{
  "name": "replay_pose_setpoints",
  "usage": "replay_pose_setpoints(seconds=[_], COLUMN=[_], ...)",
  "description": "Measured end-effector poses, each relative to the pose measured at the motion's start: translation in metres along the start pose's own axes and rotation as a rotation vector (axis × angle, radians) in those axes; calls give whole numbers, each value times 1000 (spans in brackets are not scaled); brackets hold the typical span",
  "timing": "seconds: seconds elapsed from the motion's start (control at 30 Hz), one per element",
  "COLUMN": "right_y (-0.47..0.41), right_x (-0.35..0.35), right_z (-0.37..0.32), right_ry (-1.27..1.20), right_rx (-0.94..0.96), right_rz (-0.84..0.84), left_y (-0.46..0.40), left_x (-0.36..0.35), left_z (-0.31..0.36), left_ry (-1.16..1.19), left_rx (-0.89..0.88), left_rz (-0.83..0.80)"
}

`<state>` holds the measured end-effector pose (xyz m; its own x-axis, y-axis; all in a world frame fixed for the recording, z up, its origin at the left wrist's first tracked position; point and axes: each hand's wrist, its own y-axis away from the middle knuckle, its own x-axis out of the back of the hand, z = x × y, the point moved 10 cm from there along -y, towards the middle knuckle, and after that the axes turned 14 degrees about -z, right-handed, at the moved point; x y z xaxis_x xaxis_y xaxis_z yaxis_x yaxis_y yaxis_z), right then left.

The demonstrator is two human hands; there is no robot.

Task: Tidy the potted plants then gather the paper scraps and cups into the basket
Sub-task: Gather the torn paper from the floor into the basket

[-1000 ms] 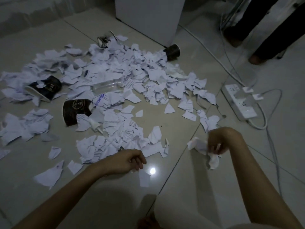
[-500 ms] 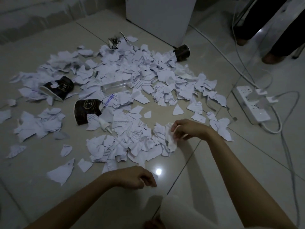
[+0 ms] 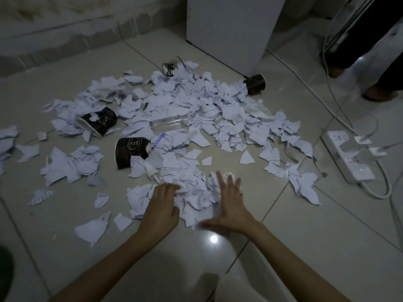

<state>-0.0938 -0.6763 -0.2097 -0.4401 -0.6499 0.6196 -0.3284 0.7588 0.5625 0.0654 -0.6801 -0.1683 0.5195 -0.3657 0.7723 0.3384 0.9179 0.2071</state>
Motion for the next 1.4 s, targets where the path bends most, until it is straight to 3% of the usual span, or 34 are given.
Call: replay_pose_setpoints(seconds=[0.13,0.3,0.6,0.83,0.97,1.13,1.4], right_y=[-27,-56,-55,-41,-42,-52,-55], right_x=[-16,-11,-14,5,5,7,36], right_z=[-30,-60,-61,-91,-96,-95,-101], right_ry=[232,407,451,490,535,392,85], right_rx=[92,197,243,403,401,380,367], right_rz=[53,108,215,376,363,275,260], left_y=[-9,-24,-22,-22,-23,-24,-27], left_x=[-9,-15,1,-1,-2,0,17], left_z=[-12,2,-25,-41,-44,-48,-54], left_ry=[-92,12,268,305,329,472,776], left_rx=[92,-37,68,167,196,252,284], left_rz=[-50,-144,35,41,-6,-37,93])
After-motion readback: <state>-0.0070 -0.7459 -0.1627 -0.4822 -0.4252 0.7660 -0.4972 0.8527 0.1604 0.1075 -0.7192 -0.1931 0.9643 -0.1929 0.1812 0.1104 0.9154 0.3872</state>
